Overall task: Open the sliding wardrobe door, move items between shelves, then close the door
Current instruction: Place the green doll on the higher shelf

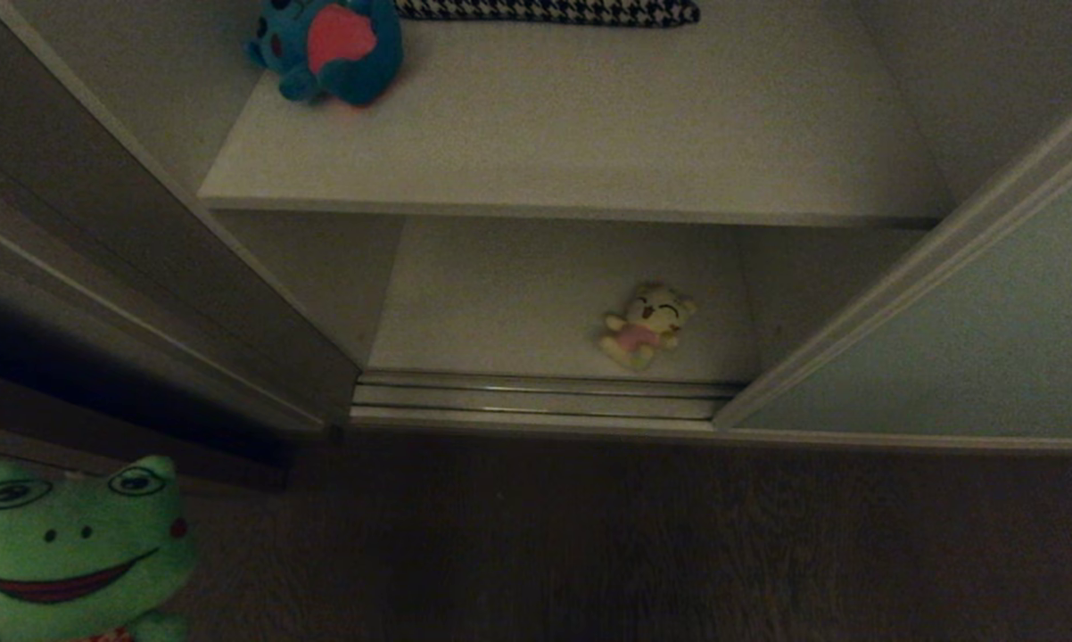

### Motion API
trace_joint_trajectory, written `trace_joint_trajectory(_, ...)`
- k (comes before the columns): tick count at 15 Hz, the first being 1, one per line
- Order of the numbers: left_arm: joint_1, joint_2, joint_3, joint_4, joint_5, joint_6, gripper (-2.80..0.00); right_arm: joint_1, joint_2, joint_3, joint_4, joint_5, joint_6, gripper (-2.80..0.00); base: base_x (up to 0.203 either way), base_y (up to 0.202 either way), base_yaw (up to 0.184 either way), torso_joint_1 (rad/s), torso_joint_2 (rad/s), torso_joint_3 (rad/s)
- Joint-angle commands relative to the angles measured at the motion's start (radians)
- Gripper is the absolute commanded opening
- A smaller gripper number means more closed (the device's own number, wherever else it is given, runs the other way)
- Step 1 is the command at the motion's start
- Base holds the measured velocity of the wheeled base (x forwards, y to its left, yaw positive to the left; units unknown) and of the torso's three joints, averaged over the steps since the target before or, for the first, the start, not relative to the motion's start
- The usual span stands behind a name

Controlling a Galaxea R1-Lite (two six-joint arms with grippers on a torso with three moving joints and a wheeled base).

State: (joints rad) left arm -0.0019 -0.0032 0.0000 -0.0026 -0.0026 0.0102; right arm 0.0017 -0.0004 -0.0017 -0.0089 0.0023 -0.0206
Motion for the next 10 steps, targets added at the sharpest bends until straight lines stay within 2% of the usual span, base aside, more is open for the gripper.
trace_joint_trajectory(1,0.000,0.005,0.000,0.000,-0.002,0.004,-2.80,0.001,-0.001,0.000,0.000,0.001,0.000,-2.80,0.000,0.000,0.000,-0.012,0.00,0.207)
trace_joint_trajectory(10,0.000,0.003,0.000,0.000,-0.005,0.013,-2.80,0.001,-0.001,0.000,0.000,0.001,-0.001,-2.80,0.000,0.000,0.000,0.002,0.00,0.203)
